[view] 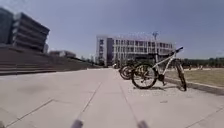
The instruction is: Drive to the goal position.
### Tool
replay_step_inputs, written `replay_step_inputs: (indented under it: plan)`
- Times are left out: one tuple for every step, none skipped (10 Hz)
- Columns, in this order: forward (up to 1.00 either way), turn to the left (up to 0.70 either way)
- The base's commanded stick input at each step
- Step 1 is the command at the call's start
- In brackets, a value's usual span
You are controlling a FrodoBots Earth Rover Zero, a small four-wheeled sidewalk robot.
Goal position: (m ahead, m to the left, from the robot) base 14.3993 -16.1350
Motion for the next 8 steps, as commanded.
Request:
replay_step_inputs:
  plan:
    - [0.0,0.0]
    - [0.0,0.0]
    - [0.0,0.19]
    - [0.0,0.7]
    - [0.0,0.7]
    - [0.0,0.7]
    - [0.0,0.34]
    - [0.0,0.0]
